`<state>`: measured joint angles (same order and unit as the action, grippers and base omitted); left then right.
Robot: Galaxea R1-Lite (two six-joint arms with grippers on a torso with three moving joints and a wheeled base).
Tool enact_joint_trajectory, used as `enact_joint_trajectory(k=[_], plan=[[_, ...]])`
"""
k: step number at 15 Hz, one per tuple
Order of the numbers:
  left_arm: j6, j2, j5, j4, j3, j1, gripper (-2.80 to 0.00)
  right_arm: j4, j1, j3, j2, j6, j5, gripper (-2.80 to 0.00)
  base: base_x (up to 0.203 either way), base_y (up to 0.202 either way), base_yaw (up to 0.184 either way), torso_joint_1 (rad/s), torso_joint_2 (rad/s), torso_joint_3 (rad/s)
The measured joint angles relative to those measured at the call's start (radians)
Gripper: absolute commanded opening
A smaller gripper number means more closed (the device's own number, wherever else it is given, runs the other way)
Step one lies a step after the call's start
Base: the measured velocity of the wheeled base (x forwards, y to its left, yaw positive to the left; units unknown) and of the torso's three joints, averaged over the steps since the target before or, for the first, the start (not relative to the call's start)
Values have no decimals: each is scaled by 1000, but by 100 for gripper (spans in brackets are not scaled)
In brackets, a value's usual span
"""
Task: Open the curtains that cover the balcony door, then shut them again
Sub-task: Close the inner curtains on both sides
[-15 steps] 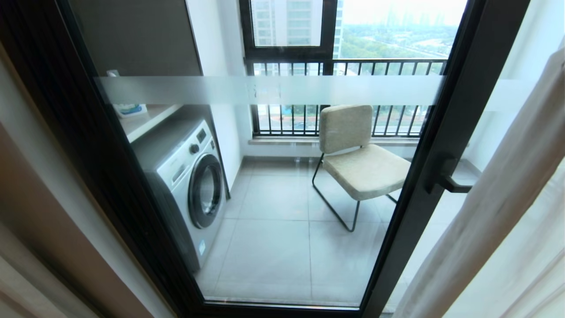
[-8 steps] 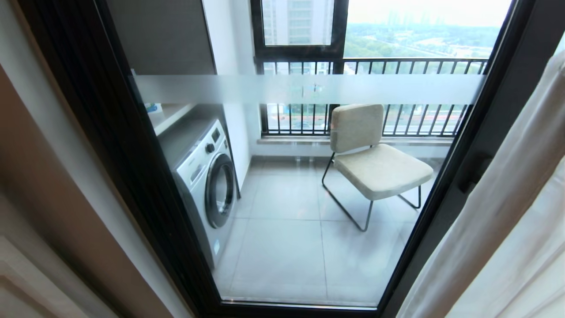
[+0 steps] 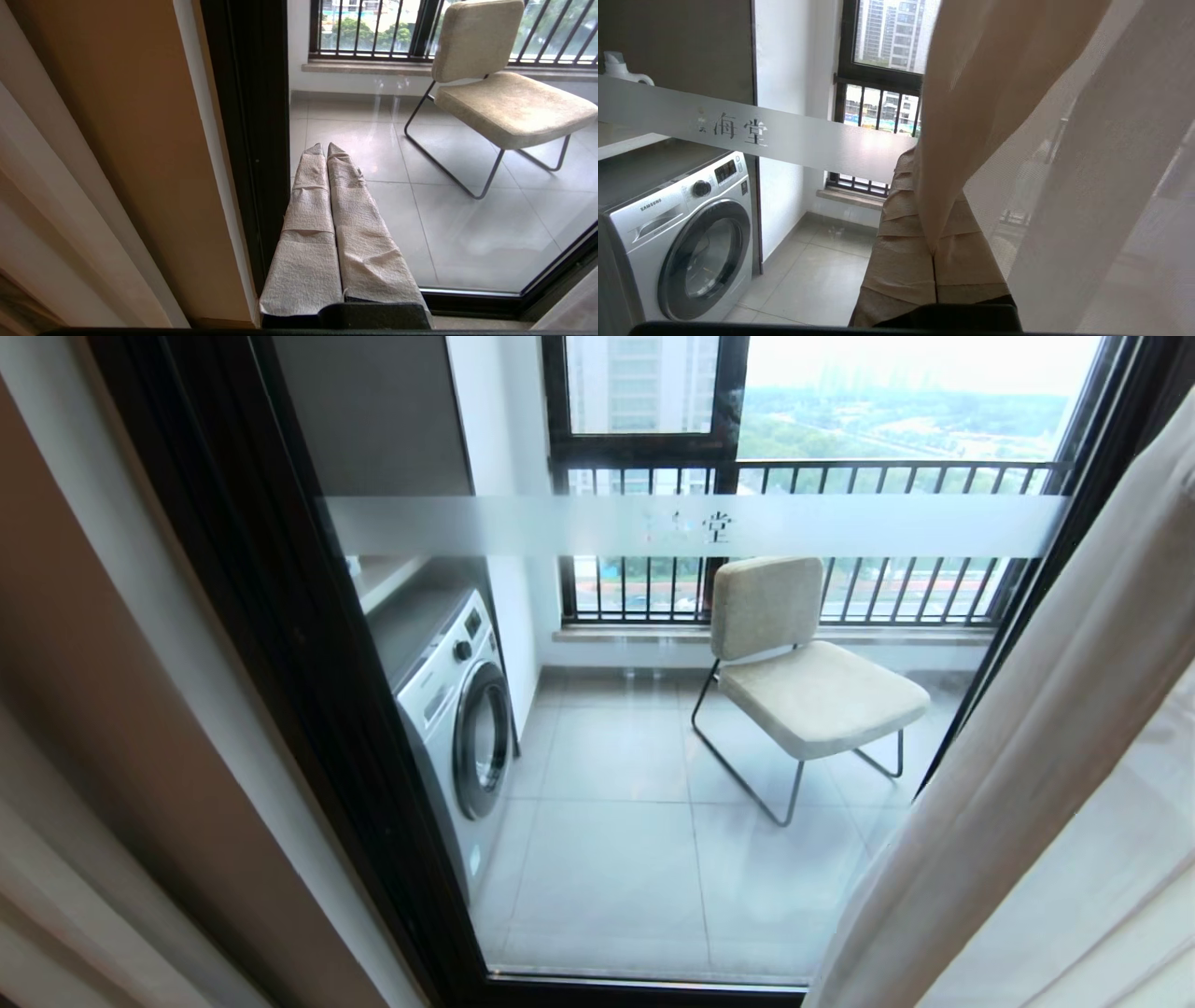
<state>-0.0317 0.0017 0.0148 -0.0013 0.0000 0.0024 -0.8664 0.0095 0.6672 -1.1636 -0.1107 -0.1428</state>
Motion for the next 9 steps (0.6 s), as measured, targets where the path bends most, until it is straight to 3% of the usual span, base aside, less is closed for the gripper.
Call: enact_joint_trajectory(k=[9], plan=[[-1, 0, 0, 0, 0, -1, -280, -1, 3, 55, -45, -17, 1, -280, 0, 0, 0, 0, 0, 0]])
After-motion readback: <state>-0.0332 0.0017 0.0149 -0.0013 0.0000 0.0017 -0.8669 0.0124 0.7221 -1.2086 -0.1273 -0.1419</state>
